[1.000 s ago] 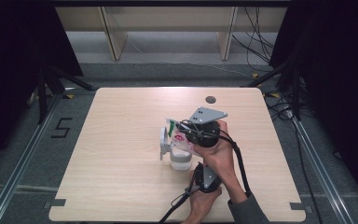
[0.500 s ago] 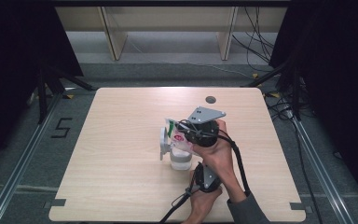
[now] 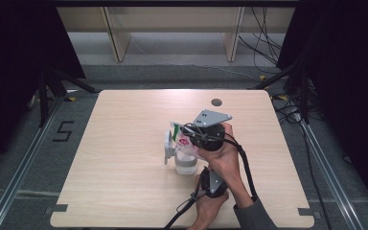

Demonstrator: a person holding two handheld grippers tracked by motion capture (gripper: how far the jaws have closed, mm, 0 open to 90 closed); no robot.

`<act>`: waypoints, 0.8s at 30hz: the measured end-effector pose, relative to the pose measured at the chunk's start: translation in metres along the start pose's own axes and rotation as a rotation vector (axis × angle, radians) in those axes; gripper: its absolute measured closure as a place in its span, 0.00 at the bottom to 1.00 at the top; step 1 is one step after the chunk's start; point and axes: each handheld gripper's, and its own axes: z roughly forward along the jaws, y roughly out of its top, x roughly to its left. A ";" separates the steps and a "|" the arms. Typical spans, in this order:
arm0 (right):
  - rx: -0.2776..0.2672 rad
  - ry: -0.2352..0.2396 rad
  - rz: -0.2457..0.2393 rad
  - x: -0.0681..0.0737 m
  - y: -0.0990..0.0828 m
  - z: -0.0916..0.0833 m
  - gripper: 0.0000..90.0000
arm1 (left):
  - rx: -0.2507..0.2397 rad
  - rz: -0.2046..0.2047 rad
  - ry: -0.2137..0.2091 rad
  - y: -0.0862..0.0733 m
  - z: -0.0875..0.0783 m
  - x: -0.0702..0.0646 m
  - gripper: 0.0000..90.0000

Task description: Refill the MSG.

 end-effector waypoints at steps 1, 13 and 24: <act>0.010 0.003 0.004 -0.001 0.000 -0.001 0.98 | 0.001 -0.001 -0.002 0.000 0.000 0.000 0.86; 0.001 0.004 0.003 0.001 0.000 0.000 0.98 | -0.001 0.001 -0.001 0.000 0.000 0.000 0.86; -0.001 -0.003 -0.016 0.002 0.000 0.002 0.98 | -0.037 -0.041 -0.015 0.000 0.002 -0.002 0.86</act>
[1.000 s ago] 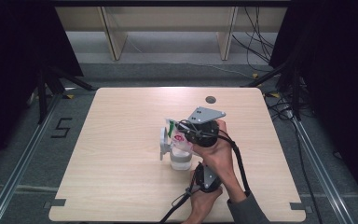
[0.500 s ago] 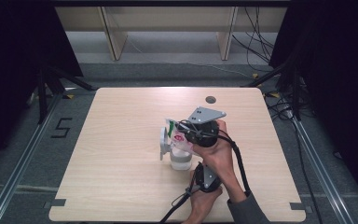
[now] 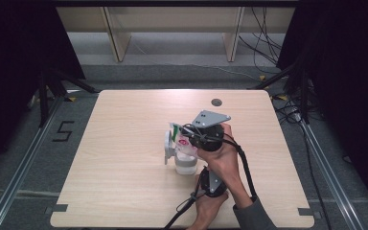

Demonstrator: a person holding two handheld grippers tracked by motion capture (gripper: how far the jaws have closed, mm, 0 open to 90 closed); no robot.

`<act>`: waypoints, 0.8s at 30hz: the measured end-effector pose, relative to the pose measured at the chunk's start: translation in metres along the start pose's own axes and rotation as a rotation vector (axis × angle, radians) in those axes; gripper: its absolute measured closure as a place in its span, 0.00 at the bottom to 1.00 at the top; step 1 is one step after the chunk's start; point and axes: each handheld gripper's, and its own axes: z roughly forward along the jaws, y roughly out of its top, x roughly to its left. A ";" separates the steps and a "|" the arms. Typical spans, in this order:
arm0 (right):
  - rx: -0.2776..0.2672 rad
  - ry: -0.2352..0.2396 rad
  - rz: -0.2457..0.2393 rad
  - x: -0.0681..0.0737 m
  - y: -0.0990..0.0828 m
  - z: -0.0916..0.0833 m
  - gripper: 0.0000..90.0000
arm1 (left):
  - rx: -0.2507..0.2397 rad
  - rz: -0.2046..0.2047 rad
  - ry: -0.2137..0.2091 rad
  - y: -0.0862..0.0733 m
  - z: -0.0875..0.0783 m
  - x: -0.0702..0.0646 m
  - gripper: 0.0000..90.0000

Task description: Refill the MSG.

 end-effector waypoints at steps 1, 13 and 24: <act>0.005 0.001 -0.016 -0.001 0.001 0.000 0.98 | -0.002 0.002 0.001 0.000 0.000 0.000 0.86; -0.003 0.002 -0.004 0.000 0.000 -0.001 0.98 | 0.008 0.009 -0.001 0.000 0.000 0.001 0.86; -0.003 0.001 -0.018 0.000 0.000 0.002 0.98 | -0.002 -0.067 -0.068 -0.001 0.002 -0.004 0.86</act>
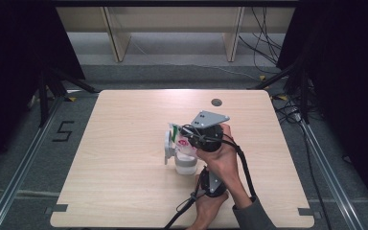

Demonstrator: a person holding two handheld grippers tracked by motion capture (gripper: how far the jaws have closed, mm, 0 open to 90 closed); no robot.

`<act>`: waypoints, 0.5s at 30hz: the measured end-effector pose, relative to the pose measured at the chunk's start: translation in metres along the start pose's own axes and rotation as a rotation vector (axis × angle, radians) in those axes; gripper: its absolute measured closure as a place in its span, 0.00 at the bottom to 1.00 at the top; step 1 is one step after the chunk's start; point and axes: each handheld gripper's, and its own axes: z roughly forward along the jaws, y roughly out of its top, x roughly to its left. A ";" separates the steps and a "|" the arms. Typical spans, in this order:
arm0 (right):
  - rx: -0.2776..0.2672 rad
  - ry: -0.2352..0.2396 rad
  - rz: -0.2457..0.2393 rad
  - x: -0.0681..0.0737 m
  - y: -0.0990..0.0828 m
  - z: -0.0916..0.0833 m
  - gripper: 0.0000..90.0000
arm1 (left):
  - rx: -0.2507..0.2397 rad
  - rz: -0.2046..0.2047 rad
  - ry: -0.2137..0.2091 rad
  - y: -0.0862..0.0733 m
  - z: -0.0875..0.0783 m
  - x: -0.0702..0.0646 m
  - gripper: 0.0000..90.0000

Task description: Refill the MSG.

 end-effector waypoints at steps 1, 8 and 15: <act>0.000 0.000 0.001 0.000 0.000 0.000 0.98 | 0.000 -0.001 0.001 0.000 0.000 0.000 0.86; 0.002 0.002 0.025 0.000 0.000 -0.003 0.98 | 0.111 0.134 -0.008 0.003 -0.009 0.008 0.86; -0.002 -0.007 0.005 -0.001 0.000 -0.002 0.98 | 0.110 0.131 -0.010 0.003 -0.008 0.008 0.86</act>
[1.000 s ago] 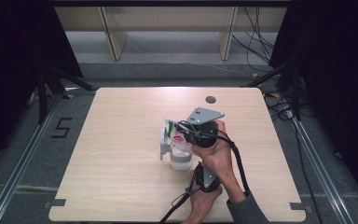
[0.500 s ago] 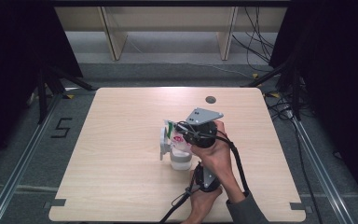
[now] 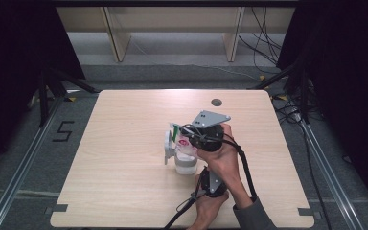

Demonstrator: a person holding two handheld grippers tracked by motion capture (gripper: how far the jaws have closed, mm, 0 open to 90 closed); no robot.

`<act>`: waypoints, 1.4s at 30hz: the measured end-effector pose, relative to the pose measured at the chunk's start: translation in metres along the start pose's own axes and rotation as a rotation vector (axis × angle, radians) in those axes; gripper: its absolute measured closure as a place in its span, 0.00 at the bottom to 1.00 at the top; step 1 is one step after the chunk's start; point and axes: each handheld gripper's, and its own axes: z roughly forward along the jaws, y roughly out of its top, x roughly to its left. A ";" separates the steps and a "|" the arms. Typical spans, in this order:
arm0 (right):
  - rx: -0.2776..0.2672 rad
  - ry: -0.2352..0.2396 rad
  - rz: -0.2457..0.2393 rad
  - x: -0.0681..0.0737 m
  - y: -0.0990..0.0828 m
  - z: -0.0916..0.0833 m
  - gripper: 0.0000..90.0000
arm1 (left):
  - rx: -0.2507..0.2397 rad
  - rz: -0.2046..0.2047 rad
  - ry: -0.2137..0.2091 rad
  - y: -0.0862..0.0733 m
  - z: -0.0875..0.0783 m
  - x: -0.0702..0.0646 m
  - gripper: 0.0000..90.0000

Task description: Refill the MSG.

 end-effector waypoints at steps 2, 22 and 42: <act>0.000 0.001 0.008 0.000 0.000 0.000 0.98 | 0.002 0.000 -0.003 0.000 0.000 0.000 0.86; 0.017 0.010 0.015 0.003 0.000 0.000 0.98 | 0.002 0.000 -0.003 0.000 0.000 0.000 0.86; 0.008 -0.004 0.000 0.003 0.000 0.001 0.98 | 0.001 0.001 -0.004 0.000 0.000 0.000 0.86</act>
